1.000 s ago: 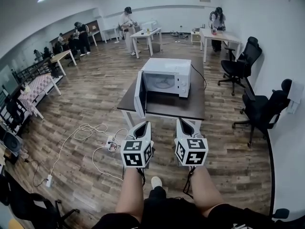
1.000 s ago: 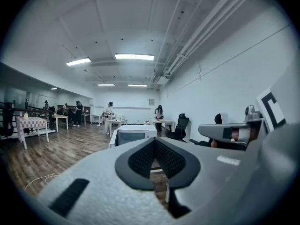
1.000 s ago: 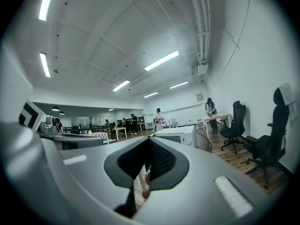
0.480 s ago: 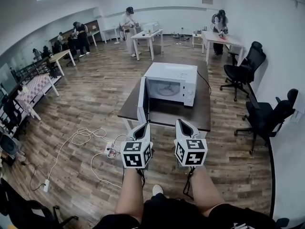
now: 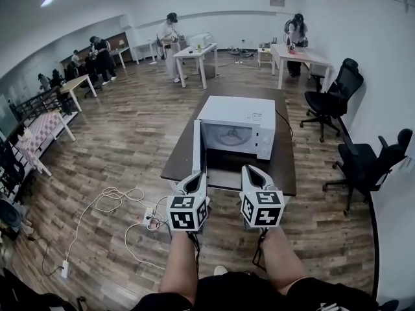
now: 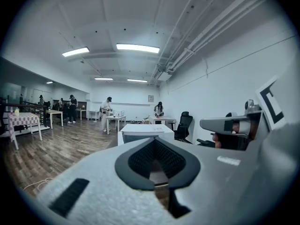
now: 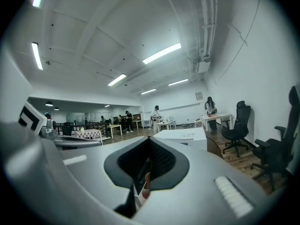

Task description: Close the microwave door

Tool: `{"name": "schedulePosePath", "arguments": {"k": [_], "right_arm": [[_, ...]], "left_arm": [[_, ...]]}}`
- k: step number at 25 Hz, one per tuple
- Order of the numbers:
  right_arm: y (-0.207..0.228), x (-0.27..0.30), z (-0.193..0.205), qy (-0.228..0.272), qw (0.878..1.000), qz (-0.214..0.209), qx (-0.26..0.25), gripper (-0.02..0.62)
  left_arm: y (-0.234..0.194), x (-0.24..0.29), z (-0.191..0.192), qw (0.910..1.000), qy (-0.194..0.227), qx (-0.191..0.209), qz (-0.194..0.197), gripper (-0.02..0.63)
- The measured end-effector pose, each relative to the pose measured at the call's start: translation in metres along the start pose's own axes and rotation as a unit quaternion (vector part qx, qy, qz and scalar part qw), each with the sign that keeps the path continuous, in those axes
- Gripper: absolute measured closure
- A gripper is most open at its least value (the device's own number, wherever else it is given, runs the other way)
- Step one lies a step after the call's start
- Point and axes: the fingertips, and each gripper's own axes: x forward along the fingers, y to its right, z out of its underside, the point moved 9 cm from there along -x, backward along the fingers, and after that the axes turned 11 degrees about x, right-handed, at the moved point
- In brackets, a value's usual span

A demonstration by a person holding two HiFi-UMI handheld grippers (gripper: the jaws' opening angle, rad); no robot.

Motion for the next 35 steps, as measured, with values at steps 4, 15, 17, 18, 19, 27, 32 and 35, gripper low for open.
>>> {"name": "schedulePosePath", "arguments": {"k": [4, 15, 17, 18, 19, 27, 32, 35], "right_arm": [[0.002, 0.033, 0.000, -0.003, 1.000, 0.010, -0.006, 0.586], [0.003, 0.098, 0.011, -0.020, 0.999, 0.034, -0.015, 0.586], [0.006, 0.106, 0.010, -0.022, 0.999, 0.037, -0.012, 0.586], [0.009, 0.110, 0.010, -0.023, 0.999, 0.037, -0.010, 0.586], [0.011, 0.114, 0.011, -0.024, 0.999, 0.038, -0.008, 0.586], [0.031, 0.146, 0.015, -0.041, 0.999, 0.027, -0.002, 0.586], [0.035, 0.160, 0.012, -0.044, 0.999, 0.017, -0.004, 0.586], [0.034, 0.165, 0.013, -0.048, 0.999, 0.015, -0.007, 0.586]], "left_arm": [[-0.023, 0.029, 0.004, 1.0000, -0.003, 0.001, 0.004, 0.597], [-0.079, 0.077, 0.033, 0.9992, -0.035, -0.013, 0.014, 0.597], [-0.084, 0.083, 0.038, 0.9987, -0.042, -0.010, 0.025, 0.597], [-0.087, 0.087, 0.041, 0.9983, -0.046, -0.008, 0.035, 0.597], [-0.089, 0.091, 0.044, 0.9976, -0.052, -0.005, 0.046, 0.597], [-0.106, 0.103, 0.073, 0.9906, -0.071, 0.020, 0.115, 0.512], [-0.116, 0.110, 0.096, 0.9845, -0.104, 0.044, 0.134, 0.414], [-0.123, 0.111, 0.116, 0.9826, -0.119, 0.036, 0.138, 0.393]]}}
